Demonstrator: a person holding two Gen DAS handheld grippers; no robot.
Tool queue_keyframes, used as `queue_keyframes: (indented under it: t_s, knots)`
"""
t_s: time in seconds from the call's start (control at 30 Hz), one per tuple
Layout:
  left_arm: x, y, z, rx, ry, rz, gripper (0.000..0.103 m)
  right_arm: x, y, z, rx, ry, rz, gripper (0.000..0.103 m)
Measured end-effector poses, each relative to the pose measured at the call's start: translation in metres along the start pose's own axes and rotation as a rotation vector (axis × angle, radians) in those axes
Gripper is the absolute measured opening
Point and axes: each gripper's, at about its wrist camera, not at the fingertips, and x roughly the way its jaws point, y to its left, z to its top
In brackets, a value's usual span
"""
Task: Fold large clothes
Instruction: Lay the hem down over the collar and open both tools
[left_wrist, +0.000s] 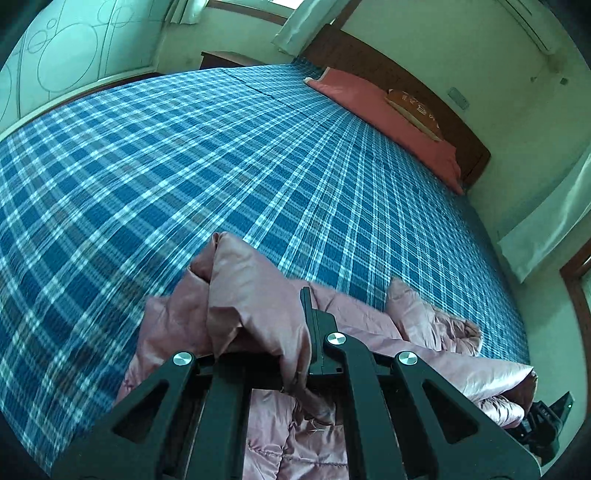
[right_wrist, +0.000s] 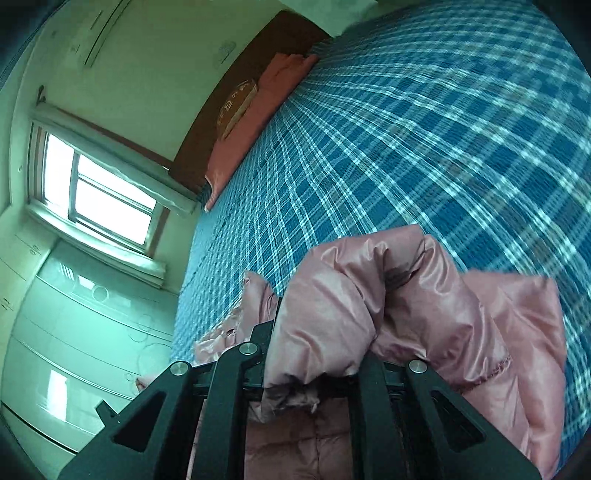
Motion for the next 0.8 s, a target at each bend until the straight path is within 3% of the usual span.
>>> queue_keyframes:
  t_s: [0.17, 0.23, 0.27, 0.3, 0.4, 0.57, 0.8]
  knots:
    - [-0.001, -0.006, 0.013, -0.027, 0.016, -0.041, 0.016, -0.015, 0.009, 0.001, -0.011, -0.028, 0.008, 0.046]
    - [-0.012, -0.009, 0.016, -0.021, 0.003, -0.061, 0.034, -0.024, 0.014, 0.0, -0.024, -0.045, 0.004, 0.052]
    - [-0.02, -0.01, 0.017, -0.017, -0.014, -0.067, 0.053, -0.027, 0.015, 0.001, -0.028, -0.05, 0.006, 0.054]
    - [-0.026, -0.011, 0.018, -0.02, -0.031, -0.072, 0.061, -0.033, 0.016, 0.0, -0.034, -0.056, 0.006, 0.054]
    - [-0.044, -0.014, 0.023, -0.012, -0.071, -0.074, 0.064, -0.046, 0.02, -0.003, -0.061, -0.068, -0.005, 0.055]
    - [-0.052, -0.014, 0.014, 0.037, -0.049, -0.068, 0.064, -0.04, 0.031, -0.009, -0.141, -0.045, -0.077, 0.055]
    - [-0.018, -0.014, 0.001, 0.122, -0.024, 0.042, 0.064, 0.008, 0.059, -0.016, -0.384, -0.007, -0.296, 0.055]
